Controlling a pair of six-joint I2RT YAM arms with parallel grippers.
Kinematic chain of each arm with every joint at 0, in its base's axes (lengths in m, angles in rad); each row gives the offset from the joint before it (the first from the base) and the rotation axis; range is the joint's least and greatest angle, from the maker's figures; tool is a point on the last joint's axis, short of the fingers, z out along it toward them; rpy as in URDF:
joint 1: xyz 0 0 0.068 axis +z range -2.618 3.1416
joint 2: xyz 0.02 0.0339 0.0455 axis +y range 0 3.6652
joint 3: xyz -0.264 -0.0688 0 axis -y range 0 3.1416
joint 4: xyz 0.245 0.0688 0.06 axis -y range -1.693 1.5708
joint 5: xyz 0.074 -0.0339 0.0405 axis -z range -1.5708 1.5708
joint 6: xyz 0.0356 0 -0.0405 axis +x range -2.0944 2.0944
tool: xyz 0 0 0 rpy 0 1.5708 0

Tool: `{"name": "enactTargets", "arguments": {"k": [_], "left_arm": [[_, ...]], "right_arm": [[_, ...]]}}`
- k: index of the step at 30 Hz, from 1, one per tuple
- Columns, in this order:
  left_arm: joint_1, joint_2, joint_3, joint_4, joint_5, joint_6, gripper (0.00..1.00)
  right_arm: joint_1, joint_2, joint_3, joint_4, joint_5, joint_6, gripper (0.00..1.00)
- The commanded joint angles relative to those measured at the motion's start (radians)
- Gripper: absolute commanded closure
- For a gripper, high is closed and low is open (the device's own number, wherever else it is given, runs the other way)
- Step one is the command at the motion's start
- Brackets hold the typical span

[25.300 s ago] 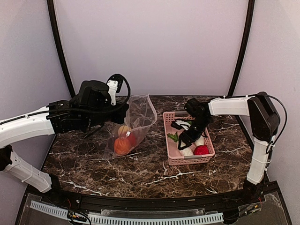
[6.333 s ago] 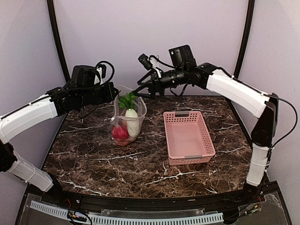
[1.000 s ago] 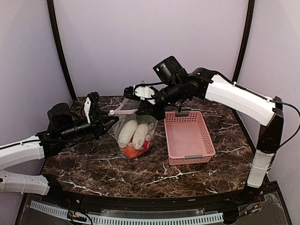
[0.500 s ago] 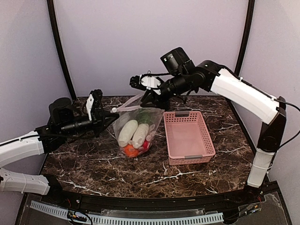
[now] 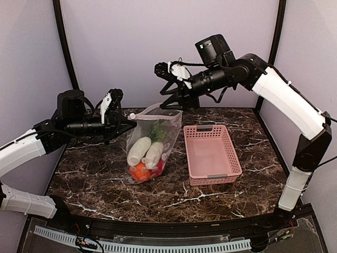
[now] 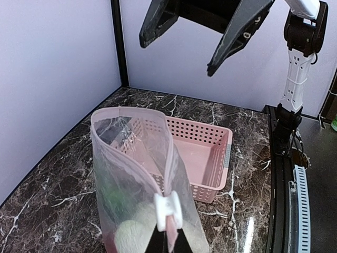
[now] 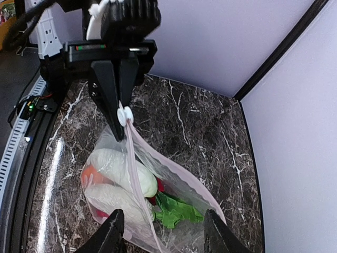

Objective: Place the food in the zip-top bag and seal the zipper
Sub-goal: Pass from the right arm to the left, then hold the zipper from the zipper food storage bag.

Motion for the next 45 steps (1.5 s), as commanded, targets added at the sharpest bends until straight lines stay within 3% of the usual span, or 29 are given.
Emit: {"name": "enactTargets", "arguments": {"k": [1, 14, 27, 45], "left_arm": [[-0.017, 0.018, 0.055, -0.087, 0.037, 0.040, 0.99], [-0.098, 0.076, 0.116, -0.192, -0.048, 0.148, 0.99], [-0.118, 0.039, 0.073, -0.132, -0.074, 0.132, 0.99], [-0.117, 0.015, 0.039, -0.098, -0.054, 0.113, 0.99]], "right_arm": [[0.007, 0.045, 0.056, -0.032, -0.132, 0.039, 0.50], [0.074, 0.146, 0.114, -0.074, -0.235, 0.005, 0.47], [0.099, 0.167, 0.113, -0.070, -0.250, -0.007, 0.58], [0.111, 0.185, 0.115, -0.022, -0.184, -0.009, 0.58]]}}
